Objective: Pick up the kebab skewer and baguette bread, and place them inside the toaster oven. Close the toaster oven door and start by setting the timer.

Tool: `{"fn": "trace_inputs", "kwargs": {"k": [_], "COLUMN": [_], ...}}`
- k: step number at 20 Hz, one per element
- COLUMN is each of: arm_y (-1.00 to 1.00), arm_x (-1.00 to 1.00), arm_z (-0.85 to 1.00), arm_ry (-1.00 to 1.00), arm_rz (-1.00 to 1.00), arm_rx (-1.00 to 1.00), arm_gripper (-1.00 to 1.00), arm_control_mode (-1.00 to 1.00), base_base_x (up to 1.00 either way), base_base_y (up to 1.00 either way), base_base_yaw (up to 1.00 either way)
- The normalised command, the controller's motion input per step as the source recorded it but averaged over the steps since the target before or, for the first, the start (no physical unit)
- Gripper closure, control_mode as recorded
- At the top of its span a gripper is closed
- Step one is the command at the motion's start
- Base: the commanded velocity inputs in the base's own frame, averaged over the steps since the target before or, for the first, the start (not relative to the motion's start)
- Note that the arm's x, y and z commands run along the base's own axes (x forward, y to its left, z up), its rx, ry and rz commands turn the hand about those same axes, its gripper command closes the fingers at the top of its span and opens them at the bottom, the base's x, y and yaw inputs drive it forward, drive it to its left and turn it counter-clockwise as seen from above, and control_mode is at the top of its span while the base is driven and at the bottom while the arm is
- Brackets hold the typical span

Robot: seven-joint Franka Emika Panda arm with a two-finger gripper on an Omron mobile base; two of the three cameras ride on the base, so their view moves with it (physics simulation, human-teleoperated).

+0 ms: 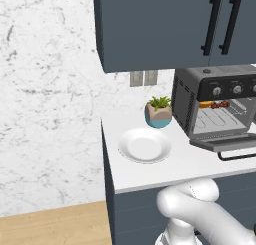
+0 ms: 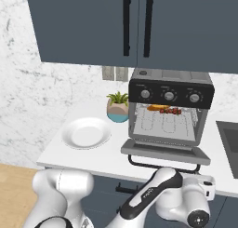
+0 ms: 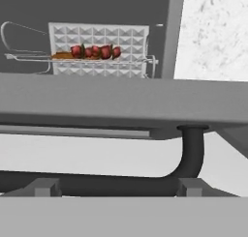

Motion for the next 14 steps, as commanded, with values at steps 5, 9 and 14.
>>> {"fn": "trace_inputs", "kwargs": {"k": [5, 9, 14], "arm_y": [0.00, 0.03, 0.03], "arm_x": [0.21, 0.19, 0.19], "arm_z": [0.28, 0.31, 0.21], "arm_ry": [0.00, 0.00, 0.00], "arm_rz": [0.00, 0.00, 0.00], "arm_rx": [0.00, 0.00, 0.00], "arm_gripper": [-1.00, -1.00, -1.00], "arm_control_mode": [-1.00, -1.00, -1.00], "base_base_x": [0.00, 0.00, 0.00], "base_base_y": [0.00, 0.00, 0.00], "base_base_yaw": [0.00, 0.00, 0.00]}}
